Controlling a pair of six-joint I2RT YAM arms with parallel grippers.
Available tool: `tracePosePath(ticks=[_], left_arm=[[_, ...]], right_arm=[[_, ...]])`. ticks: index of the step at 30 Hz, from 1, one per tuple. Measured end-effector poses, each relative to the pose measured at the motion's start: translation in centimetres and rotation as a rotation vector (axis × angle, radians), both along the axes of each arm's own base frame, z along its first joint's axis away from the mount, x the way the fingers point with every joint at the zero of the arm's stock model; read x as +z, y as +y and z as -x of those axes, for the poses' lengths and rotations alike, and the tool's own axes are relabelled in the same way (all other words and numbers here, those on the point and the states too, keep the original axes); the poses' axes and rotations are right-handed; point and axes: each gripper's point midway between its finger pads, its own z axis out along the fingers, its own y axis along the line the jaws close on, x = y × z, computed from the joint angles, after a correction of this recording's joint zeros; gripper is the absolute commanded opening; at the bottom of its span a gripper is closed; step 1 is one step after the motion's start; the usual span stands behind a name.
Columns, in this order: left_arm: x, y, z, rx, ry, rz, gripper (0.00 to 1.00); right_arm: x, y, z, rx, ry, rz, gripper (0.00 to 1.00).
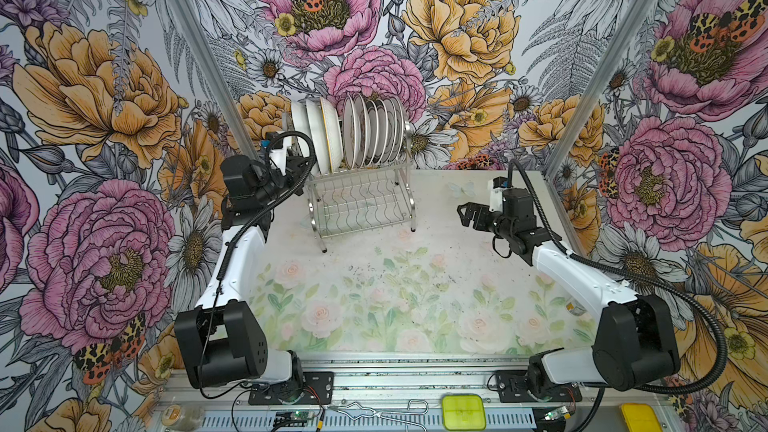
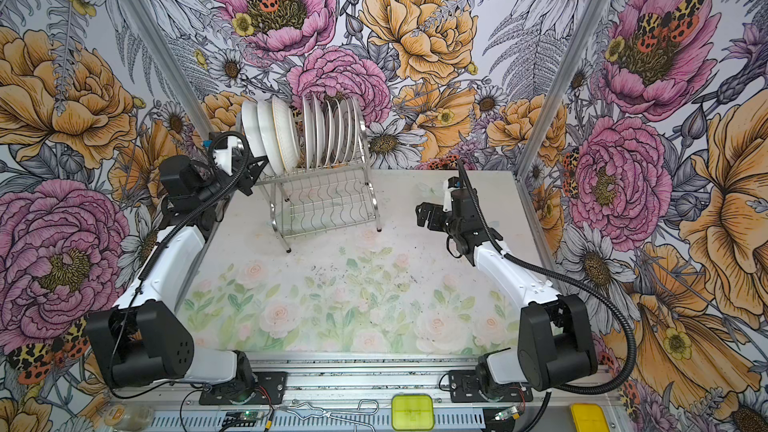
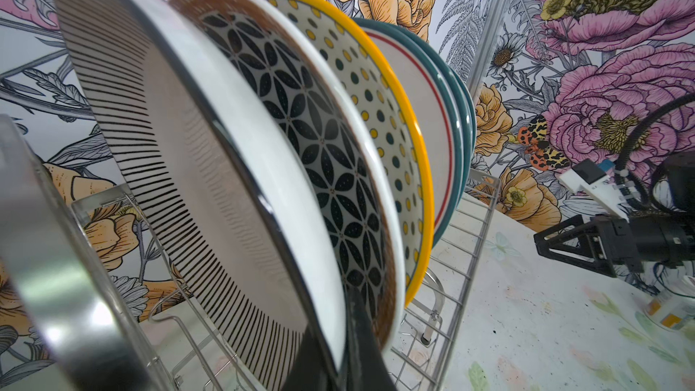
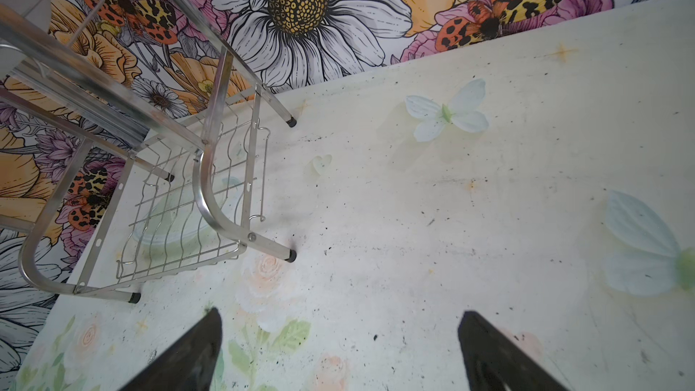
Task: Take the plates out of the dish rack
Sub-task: 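Close the left gripper on the striped plate rim and tilt it out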
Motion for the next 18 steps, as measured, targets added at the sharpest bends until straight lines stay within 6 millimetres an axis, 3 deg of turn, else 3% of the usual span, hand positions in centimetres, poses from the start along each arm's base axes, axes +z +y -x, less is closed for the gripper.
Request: tracePosePath(ticks=[18], left_arm=[[1.3, -0.2, 1.2, 0.0, 0.003, 0.0, 0.0]], right_arm=[[0.0, 0.0, 0.0, 0.0, 0.0, 0.0, 0.99]])
